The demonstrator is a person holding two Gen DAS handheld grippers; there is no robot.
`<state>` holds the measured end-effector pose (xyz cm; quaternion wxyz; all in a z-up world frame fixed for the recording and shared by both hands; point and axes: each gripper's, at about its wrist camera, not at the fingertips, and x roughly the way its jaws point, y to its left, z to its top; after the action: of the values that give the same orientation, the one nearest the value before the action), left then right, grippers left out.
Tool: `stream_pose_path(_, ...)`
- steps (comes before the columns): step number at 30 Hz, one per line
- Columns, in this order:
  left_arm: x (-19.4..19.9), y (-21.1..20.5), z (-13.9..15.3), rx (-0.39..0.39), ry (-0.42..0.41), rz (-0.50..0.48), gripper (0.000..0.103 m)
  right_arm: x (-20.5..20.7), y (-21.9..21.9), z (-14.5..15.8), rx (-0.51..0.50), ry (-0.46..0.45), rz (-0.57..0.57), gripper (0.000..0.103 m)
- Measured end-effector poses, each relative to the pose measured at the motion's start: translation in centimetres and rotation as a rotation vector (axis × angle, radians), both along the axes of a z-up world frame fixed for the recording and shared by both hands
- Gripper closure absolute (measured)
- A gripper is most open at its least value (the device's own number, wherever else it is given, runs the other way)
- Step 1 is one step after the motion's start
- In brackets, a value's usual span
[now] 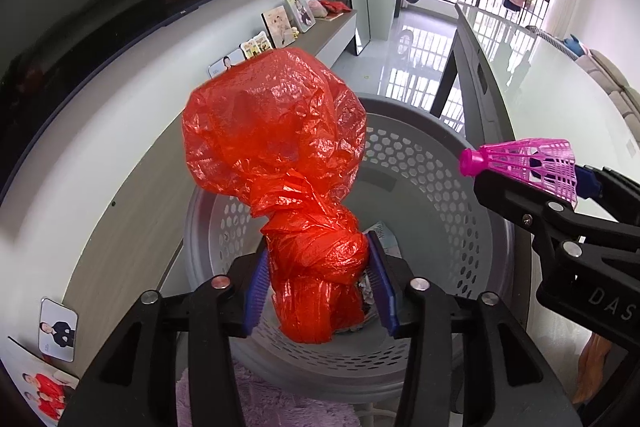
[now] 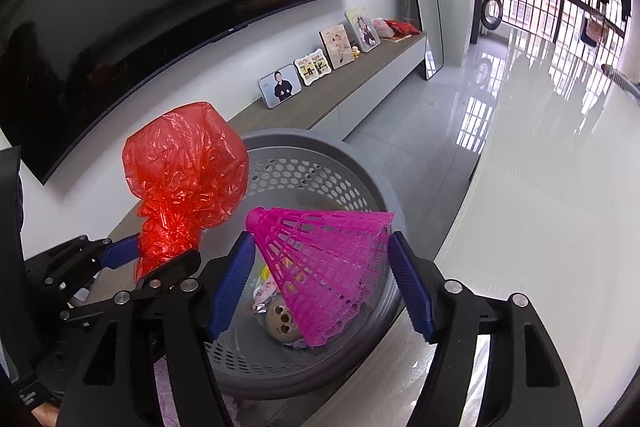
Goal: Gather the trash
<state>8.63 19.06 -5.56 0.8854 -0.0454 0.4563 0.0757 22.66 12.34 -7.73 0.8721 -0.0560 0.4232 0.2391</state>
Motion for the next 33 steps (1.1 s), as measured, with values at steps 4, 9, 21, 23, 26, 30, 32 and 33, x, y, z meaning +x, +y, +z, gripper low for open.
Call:
stream_pose_path(4,-0.1,0.2,0.0,0.003,-0.008,0.011,0.038,-0.1,-0.6,0.1,0.024,0.009,0.002,0.026)
stream_pose_path(9,-0.5,0.1,-0.1,0.013,-0.007,0.016,0.035,-0.3,-1.1,0.3,0.040,0.010,-0.008,0.026)
stream_pose_path(21,-1.5,0.6,0.1,0.027,-0.005,0.065,0.027,-1.4,-1.9,0.1,0.058,0.026,-0.043,0.026)
stream_pose_path(23,-1.7,0.7,0.1,0.030,-0.007,0.071,0.024,-1.6,-1.8,0.1,0.056,0.027,-0.046,0.026)
stream_pose_path(26,-1.9,0.8,0.2,0.039,-0.009,0.083,0.020,-1.8,-1.8,-0.1,0.055,0.035,-0.047,0.026)
stream_pose_path(30,-2.0,0.9,0.1,0.056,-0.012,0.091,0.014,-1.9,-2.0,-0.1,0.050,0.030,-0.054,0.026)
stream_pose_path(32,-1.9,1.0,0.1,0.062,-0.013,0.095,0.013,-2.0,-2.1,-0.1,0.055,0.030,-0.059,0.026)
stream_pose_path(33,-1.8,1.0,-0.1,0.063,-0.011,0.097,0.013,-2.0,-2.2,0.0,0.056,0.031,-0.063,0.026)
